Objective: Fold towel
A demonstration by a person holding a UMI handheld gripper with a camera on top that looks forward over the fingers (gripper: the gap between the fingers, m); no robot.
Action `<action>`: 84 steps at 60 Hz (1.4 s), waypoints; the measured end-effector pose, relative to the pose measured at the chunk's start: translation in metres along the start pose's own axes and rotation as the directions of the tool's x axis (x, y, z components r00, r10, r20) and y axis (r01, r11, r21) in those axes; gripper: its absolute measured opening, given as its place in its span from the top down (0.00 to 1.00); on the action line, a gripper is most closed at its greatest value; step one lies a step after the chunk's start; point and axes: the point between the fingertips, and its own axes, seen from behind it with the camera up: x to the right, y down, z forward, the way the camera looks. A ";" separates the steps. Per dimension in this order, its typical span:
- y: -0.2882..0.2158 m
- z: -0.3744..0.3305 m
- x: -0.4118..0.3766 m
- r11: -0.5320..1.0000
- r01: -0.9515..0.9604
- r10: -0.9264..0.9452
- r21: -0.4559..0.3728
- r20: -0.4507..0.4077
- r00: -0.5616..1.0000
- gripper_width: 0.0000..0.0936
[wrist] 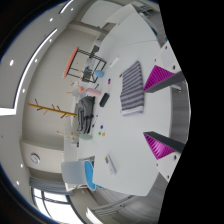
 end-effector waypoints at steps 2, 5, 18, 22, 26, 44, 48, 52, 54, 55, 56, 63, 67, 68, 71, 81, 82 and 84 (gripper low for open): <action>-0.001 0.013 0.004 1.000 0.002 -0.002 0.008 0.000 1.000 0.09; -0.002 0.035 0.006 1.000 -0.003 0.003 0.016 0.011 1.000 0.09; 0.012 0.144 0.014 0.999 -0.018 0.019 -0.037 0.045 0.999 0.09; 0.014 0.179 0.012 0.999 -0.015 0.018 -0.049 0.060 0.998 0.10; 0.013 0.213 0.010 0.999 0.007 -0.003 -0.046 0.073 0.997 0.10; 0.019 0.296 0.008 0.995 -0.044 0.055 -0.091 0.130 0.990 0.20; 0.018 0.297 0.004 0.995 -0.036 0.050 -0.094 0.152 0.987 0.38; 0.014 0.300 0.023 0.996 0.030 -0.025 -0.080 0.071 0.997 0.94; 0.016 0.304 0.022 0.995 0.073 -0.070 -0.074 0.040 0.997 0.94; 0.020 0.305 0.019 0.992 0.093 -0.090 -0.085 0.039 0.995 0.95; 0.020 0.303 0.018 0.990 0.105 -0.102 -0.089 0.043 0.994 0.95; 0.021 0.282 -0.014 0.986 0.046 -0.022 -0.160 0.145 0.989 0.96; 0.013 0.256 -0.040 0.979 -0.023 0.065 -0.200 0.207 0.976 0.96; 0.009 0.250 -0.046 0.978 -0.034 0.080 -0.205 0.221 0.972 0.96; -0.006 0.229 -0.067 0.976 -0.066 0.123 -0.208 0.275 0.953 0.96; -0.076 0.177 -0.109 0.960 -0.201 0.265 -0.194 0.412 0.872 0.96; -0.082 0.176 -0.105 0.959 -0.213 0.272 -0.186 0.411 0.870 0.96; -0.090 0.177 -0.097 0.957 -0.232 0.285 -0.177 0.405 0.869 0.96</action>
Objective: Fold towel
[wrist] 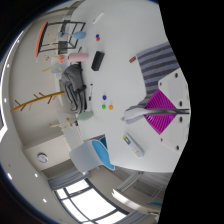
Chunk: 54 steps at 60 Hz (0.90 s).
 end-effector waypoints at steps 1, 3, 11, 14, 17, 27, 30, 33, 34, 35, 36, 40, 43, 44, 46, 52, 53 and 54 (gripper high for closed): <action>-0.003 -0.001 0.004 1.000 -0.005 0.005 0.003 -0.004 1.000 0.96; -0.008 -0.001 0.014 1.000 -0.012 0.012 0.009 -0.017 1.000 0.96; -0.007 0.009 0.086 0.999 0.032 -0.030 0.005 -0.156 0.987 0.96; -0.001 0.012 0.111 0.999 0.043 -0.043 -0.008 -0.203 0.978 0.96; 0.007 0.015 0.135 0.998 0.055 -0.060 -0.025 -0.248 0.967 0.96; 0.034 0.021 0.178 0.995 0.075 -0.094 -0.071 -0.308 0.947 0.96; 0.037 0.018 0.180 0.994 0.083 -0.103 -0.076 -0.311 0.945 0.95; 0.037 0.017 0.178 0.993 0.089 -0.108 -0.075 -0.307 0.946 0.88; 0.035 0.016 0.177 0.993 0.093 -0.111 -0.072 -0.303 0.947 0.81; 0.033 0.014 0.176 0.993 0.100 -0.116 -0.069 -0.300 0.947 0.70; 0.030 0.012 0.175 0.992 0.107 -0.123 -0.067 -0.301 0.946 0.56; 0.017 -0.007 0.171 0.987 0.154 -0.164 -0.055 -0.313 0.936 0.13; 0.007 -0.034 0.166 0.985 0.167 -0.171 -0.039 -0.327 0.930 0.16; 0.003 -0.044 0.161 0.985 0.168 -0.169 -0.032 -0.324 0.931 0.14; -0.003 -0.066 0.152 0.986 0.165 -0.163 -0.022 -0.313 0.936 0.08; -0.005 -0.140 0.124 0.988 0.147 -0.152 -0.039 -0.301 0.941 0.10; -0.005 -0.151 0.120 0.989 0.144 -0.150 -0.042 -0.301 0.942 0.10; -0.004 -0.162 0.116 0.989 0.143 -0.150 -0.045 -0.299 0.942 0.10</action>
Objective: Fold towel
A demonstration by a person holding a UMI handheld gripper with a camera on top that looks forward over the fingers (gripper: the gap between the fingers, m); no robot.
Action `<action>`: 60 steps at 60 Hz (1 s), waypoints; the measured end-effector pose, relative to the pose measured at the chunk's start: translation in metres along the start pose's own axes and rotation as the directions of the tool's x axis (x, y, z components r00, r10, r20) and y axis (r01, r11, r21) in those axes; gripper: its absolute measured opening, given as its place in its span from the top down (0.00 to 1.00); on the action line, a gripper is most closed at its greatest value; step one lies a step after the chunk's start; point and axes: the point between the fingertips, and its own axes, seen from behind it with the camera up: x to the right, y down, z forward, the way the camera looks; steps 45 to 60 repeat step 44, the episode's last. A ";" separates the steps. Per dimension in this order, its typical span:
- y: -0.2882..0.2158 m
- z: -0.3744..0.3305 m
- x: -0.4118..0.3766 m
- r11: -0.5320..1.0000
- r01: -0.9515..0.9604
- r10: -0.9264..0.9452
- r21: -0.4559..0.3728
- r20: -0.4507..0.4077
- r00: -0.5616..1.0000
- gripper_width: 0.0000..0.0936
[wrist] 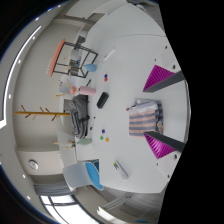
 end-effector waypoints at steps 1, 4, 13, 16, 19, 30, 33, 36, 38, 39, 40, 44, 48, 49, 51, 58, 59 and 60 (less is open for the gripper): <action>0.001 -0.011 -0.001 1.000 0.000 0.000 -0.003 0.002 1.000 0.09; 0.005 -0.038 -0.007 1.000 0.006 -0.006 0.000 0.009 1.000 0.10; -0.001 -0.077 -0.012 0.999 0.016 -0.016 0.040 -0.017 1.000 0.09; -0.002 -0.081 -0.012 0.999 0.008 -0.007 0.047 -0.025 1.000 0.09; -0.002 -0.083 -0.011 0.999 0.002 0.000 0.051 -0.025 1.000 0.09; -0.002 -0.087 -0.007 0.997 0.037 -0.034 0.060 -0.055 0.998 0.09; -0.002 -0.087 -0.006 0.998 0.038 -0.034 0.057 -0.058 0.998 0.09; -0.003 -0.087 -0.005 0.998 0.035 -0.031 0.059 -0.061 0.998 0.09; -0.003 -0.088 -0.004 0.998 0.036 -0.032 0.058 -0.066 0.997 0.09; -0.003 -0.088 -0.004 0.998 0.037 -0.033 0.058 -0.068 0.997 0.09; -0.003 -0.088 -0.004 0.998 0.038 -0.033 0.058 -0.070 0.997 0.09; -0.003 -0.090 -0.006 0.998 0.026 -0.022 0.061 -0.066 0.998 0.09; -0.003 -0.090 -0.006 0.998 0.026 -0.022 0.061 -0.066 0.998 0.09; -0.003 -0.090 -0.006 0.998 0.026 -0.022 0.061 -0.066 0.998 0.09; -0.003 -0.090 -0.006 0.998 0.026 -0.022 0.061 -0.066 0.998 0.09; -0.003 -0.090 -0.006 0.998 0.026 -0.022 0.061 -0.066 0.998 0.09; -0.003 -0.090 -0.006 0.998 0.026 -0.022 0.061 -0.066 0.998 0.09; -0.003 -0.090 -0.006 0.998 0.026 -0.022 0.061 -0.066 0.998 0.09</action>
